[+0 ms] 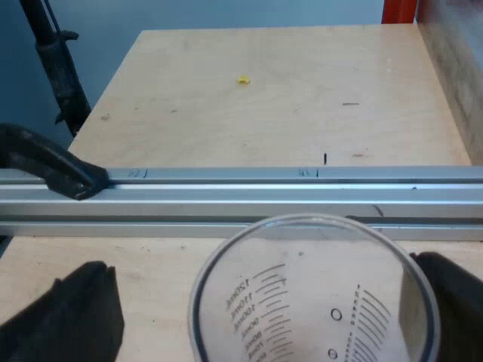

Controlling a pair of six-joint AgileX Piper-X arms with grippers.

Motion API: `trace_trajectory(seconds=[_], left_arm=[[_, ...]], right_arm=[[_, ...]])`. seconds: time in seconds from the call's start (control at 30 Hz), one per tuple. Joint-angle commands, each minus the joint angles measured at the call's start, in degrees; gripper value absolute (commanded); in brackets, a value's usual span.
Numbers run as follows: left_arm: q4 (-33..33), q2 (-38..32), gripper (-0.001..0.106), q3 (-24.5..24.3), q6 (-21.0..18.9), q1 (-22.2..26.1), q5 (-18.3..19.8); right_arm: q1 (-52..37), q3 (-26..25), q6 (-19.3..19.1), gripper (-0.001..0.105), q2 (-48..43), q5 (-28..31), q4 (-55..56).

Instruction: Pour the beans into the coffee machine

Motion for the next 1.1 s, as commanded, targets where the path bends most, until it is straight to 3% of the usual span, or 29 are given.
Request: trace_trajectory(seconds=[0.03, 0.33, 0.53, 0.7, 0.9, 1.1], left_arm=[[-0.63, -0.02, 0.068, -0.24, -0.11, -0.09, 0.51], [-0.63, -0.02, 0.002, -0.24, -0.11, -0.09, 0.68], [1.65, -2.09, 0.0, -0.14, -0.72, -0.09, 0.66], [6.61, -6.15, 0.0, -0.14, -0.97, -0.28, 0.72], [15.05, -12.73, 0.0, -0.14, -0.97, -0.27, 1.46], [30.36, -27.63, 0.0, -1.98, -0.97, -4.26, 1.02]], right_arm=[[0.0, -0.49, -0.37, 0.078, -0.26, 0.27, -0.72], [0.0, -0.49, 0.8, 0.078, -0.26, 0.27, -0.72], [0.0, -0.49, 4.85, 0.078, -0.26, 0.41, -0.72], [0.0, -0.49, 5.03, 0.078, -0.26, 0.47, -0.72], [0.0, -0.49, 4.33, 0.078, -0.26, 2.62, -0.72], [0.0, -0.49, 1.49, 0.078, -0.26, 7.18, -0.41]])
